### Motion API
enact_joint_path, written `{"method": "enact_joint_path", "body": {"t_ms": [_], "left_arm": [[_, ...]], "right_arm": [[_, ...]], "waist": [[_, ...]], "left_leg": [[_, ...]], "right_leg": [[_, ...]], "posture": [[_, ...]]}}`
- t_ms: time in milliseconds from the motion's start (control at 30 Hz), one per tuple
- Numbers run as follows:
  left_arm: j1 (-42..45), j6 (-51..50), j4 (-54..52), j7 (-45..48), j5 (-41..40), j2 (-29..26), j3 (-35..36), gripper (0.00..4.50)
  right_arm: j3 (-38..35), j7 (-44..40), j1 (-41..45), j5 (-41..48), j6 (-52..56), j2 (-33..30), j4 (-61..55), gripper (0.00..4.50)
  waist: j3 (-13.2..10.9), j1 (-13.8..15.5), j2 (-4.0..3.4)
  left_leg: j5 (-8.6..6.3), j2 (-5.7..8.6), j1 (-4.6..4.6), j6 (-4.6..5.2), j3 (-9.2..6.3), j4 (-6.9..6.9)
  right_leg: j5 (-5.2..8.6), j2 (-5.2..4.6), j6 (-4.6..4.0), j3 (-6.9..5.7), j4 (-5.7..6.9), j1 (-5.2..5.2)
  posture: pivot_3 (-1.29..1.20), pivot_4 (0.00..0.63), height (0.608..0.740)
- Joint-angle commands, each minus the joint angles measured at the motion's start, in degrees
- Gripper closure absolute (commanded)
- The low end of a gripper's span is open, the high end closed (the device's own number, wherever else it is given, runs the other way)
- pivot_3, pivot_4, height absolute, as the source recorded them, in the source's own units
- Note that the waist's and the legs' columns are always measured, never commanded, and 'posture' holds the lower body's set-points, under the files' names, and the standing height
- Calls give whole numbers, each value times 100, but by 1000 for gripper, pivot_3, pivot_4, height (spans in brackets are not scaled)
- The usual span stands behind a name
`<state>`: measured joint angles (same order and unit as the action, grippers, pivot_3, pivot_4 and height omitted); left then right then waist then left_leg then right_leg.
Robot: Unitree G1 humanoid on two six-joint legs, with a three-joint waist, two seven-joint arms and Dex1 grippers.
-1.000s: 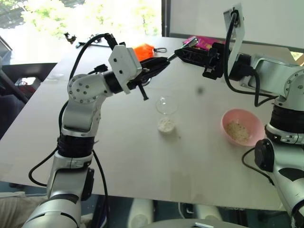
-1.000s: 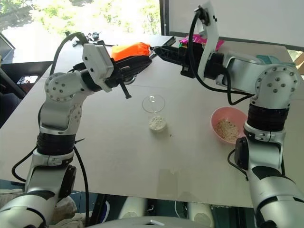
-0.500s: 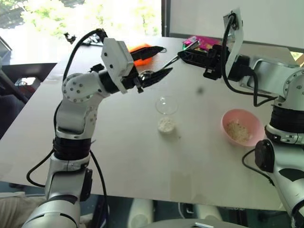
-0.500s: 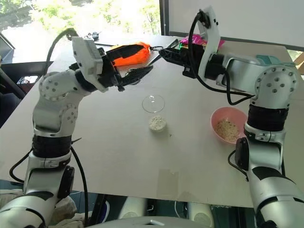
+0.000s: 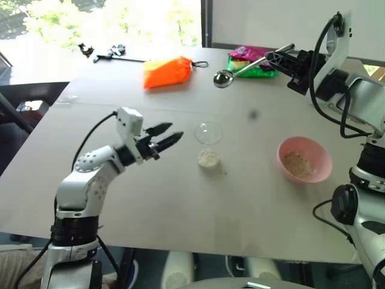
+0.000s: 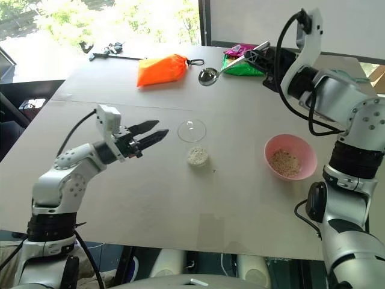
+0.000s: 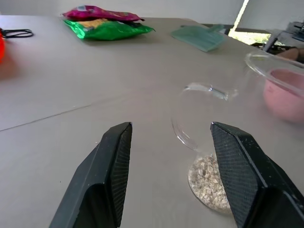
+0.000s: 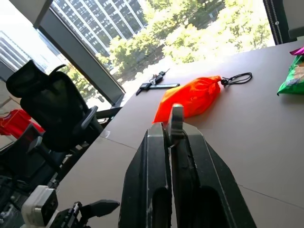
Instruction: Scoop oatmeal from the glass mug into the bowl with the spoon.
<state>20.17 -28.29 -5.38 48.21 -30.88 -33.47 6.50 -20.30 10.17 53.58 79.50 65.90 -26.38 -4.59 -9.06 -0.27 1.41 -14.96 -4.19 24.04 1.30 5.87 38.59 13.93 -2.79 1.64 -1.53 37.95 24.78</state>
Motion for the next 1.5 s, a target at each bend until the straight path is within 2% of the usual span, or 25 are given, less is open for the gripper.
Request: {"method": "enact_joint_path", "body": {"t_ms": [33, 200, 533, 567, 633, 667, 733, 767, 800, 1033, 1167, 1300, 1500], "left_arm": [[576, 565, 712, 450, 407, 20, -357, 1799], [1472, 1316, 2190, 1011, 1033, 135, -859, 1799], [2849, 2357, 4249, 1930, 1551, 718, -1152, 1799], [2985, 2441, 4424, 1995, 1611, 775, -1194, 2179], [3151, 2531, 4650, 2064, 1686, 852, -1214, 2402], [3203, 2583, 4750, 2100, 1718, 881, -1193, 2702], [3249, 2656, 4874, 2085, 1745, 939, -1113, 3721], [3243, 2660, 4880, 2014, 1750, 963, -1064, 4201], [3209, 2640, 4835, 1927, 1736, 985, -1005, 4415], [2674, 1982, 3662, 1189, 1422, 1003, -524, 4415], [2364, 1692, 2515, 91, 1413, 1072, -144, 4415], [2130, 1699, 1773, -653, 1726, 1060, -140, 4415], [2043, 1811, 1538, -1207, 2333, 832, -349, 4415]], "right_arm": [[-178, 169, -39, 243, -250, -6, -371, 4500], [-197, 421, -226, 466, -381, -86, -639, 4500], [-182, 996, -738, 1013, -811, -311, -1201, 4500], [-180, 1036, -785, 1054, -851, -334, -1255, 4500], [-174, 1083, -851, 1109, -911, -384, -1327, 4500], [-156, 1101, -879, 1135, -952, -412, -1350, 4500], [-110, 1120, -922, 1181, -1022, -458, -1379, 4500], [-80, 1108, -940, 1190, -1041, -483, -1389, 4500], [-43, 1094, -962, 1199, -1059, -502, -1408, 4500], [251, 807, -1017, 1184, -1072, -777, -1674, 4500], [530, 281, -884, 897, -976, -1111, -1821, 4500], [801, -187, -618, 670, -1018, -1211, -1787, 4500], [1029, -809, -203, 336, -998, -1265, -1631, 4500]], "waist": [[0, 4, 0], [0, -19, 0], [0, -35, 0], [0, -46, 0], [0, -41, 0], [0, -38, 0], [0, -38, 0], [0, -39, 0], [0, -41, 0], [0, -51, 0], [0, -35, 0], [0, -23, 0], [0, -22, 0]], "left_leg": [[0, 0, -1, 0, 2, 2], [0, 1, 0, 1, 7, 4], [0, 0, 14, 1, 5, 0], [0, 0, 14, 0, 5, 0], [0, 0, 13, 1, 5, 0], [0, 0, 14, 1, 4, 0], [-1, 0, 16, 2, 3, 1], [-1, 1, 16, 2, 4, 1], [-1, 1, 16, 2, 4, 1], [0, -3, 59, 1, -2, 11], [1, -3, 74, 0, -18, 20], [0, -2, 74, 1, -28, 36], [0, -2, 73, 1, -15, 48]], "right_leg": [[0, 0, 0, 1, 0, 0], [0, 1, 0, 7, -3, 1], [0, 1, 1, 4, -11, 10], [0, 1, 1, 4, -11, 10], [0, 1, 1, 7, -10, 10], [0, 2, 1, 5, -11, 11], [0, 2, 1, 5, -11, 11], [0, 2, 1, 6, -11, 10], [0, 1, 1, 6, -12, 11], [0, 3, 2, 13, 1, 56], [-1, -1, 3, 9, 0, 60], [-2, -1, 4, 7, 6, 58], [-2, 2, 4, 0, 12, 53]], "posture": [[0, 150, 740], [0, 150, 740], [0, 150, 740], [0, 150, 740], [0, 150, 740], [0, 150, 740], [0, 150, 740], [0, 150, 740], [0, 150, 740], [0, 150, 740], [0, 150, 740], [0, 150, 740], [0, 150, 740]]}}
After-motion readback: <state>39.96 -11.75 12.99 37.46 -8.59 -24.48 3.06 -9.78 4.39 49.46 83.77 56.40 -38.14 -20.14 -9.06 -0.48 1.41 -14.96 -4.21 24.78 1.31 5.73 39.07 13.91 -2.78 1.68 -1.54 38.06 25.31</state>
